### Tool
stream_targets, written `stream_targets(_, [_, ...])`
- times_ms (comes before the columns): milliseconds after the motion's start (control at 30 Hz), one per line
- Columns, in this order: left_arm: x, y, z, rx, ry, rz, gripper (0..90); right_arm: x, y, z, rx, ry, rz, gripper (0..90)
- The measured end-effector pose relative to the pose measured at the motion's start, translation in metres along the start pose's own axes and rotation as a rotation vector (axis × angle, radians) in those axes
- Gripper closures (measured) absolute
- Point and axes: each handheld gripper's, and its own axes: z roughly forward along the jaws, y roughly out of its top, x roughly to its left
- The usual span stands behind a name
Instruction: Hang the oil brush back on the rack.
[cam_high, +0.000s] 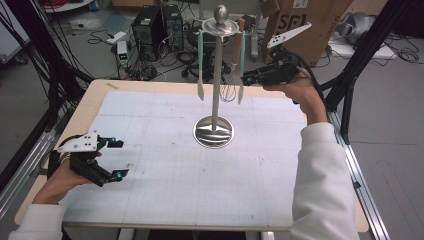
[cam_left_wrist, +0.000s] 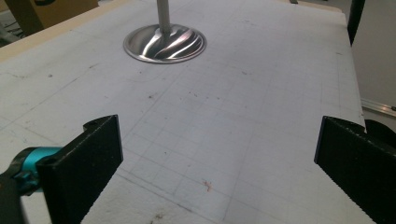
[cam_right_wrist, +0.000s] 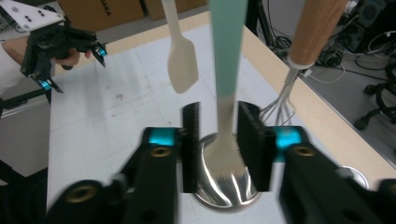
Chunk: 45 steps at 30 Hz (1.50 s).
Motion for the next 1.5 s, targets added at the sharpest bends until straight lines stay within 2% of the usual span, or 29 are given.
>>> stream_targets(100, [0.001,0.0,0.0,-0.006,0.002,-0.004,1.7,0.003,-0.004,0.001,0.008,-0.006,-0.005,57.9])
stream_targets(267, [0.002,0.0,0.0,-0.013,0.005,-0.011,1.7,0.009,-0.009,-0.003,0.037,-0.023,-0.013,33.1])
stream_targets(300, [0.002,0.0,0.0,-0.011,0.007,-0.012,1.7,0.011,-0.009,-0.005,0.035,-0.032,-0.013,25.8])
stream_targets(367, [0.003,0.0,0.0,-0.011,0.012,-0.011,1.7,0.015,-0.01,-0.01,0.022,-0.042,-0.021,16.8])
stream_targets(500, [0.001,0.001,-0.002,-0.01,0.022,-0.015,1.7,0.022,-0.019,-0.02,-0.015,-0.025,-0.034,0.4])
stream_targets(567, [0.001,0.001,-0.002,-0.011,0.021,-0.011,1.7,0.024,-0.025,-0.024,-0.005,-0.077,-0.022,0.2])
stream_targets(667, [0.001,0.001,-0.002,-0.007,0.022,-0.009,1.7,0.029,-0.035,-0.029,-0.024,-0.089,-0.01,0.2])
stream_targets(900, [0.005,0.001,0.0,-0.011,0.021,-0.016,1.7,0.046,-0.059,-0.032,-0.059,-0.08,-0.024,0.2])
stream_targets(1067, [0.003,0.003,-0.001,-0.017,0.02,-0.005,1.7,0.058,-0.077,-0.034,-0.087,-0.082,-0.03,0.2])
stream_targets(1233, [0.002,0.004,-0.002,-0.016,0.024,-0.002,1.7,0.069,-0.099,-0.033,-0.087,-0.09,-0.032,0.2])
stream_targets(1367, [0.0,0.004,-0.001,-0.003,0.02,0.006,1.7,0.075,-0.118,-0.03,-0.097,-0.099,-0.037,0.2])
stream_targets(1500, [-0.001,0.004,0.0,-0.006,0.018,0.008,1.7,0.077,-0.138,-0.027,-0.122,-0.096,-0.015,0.2])
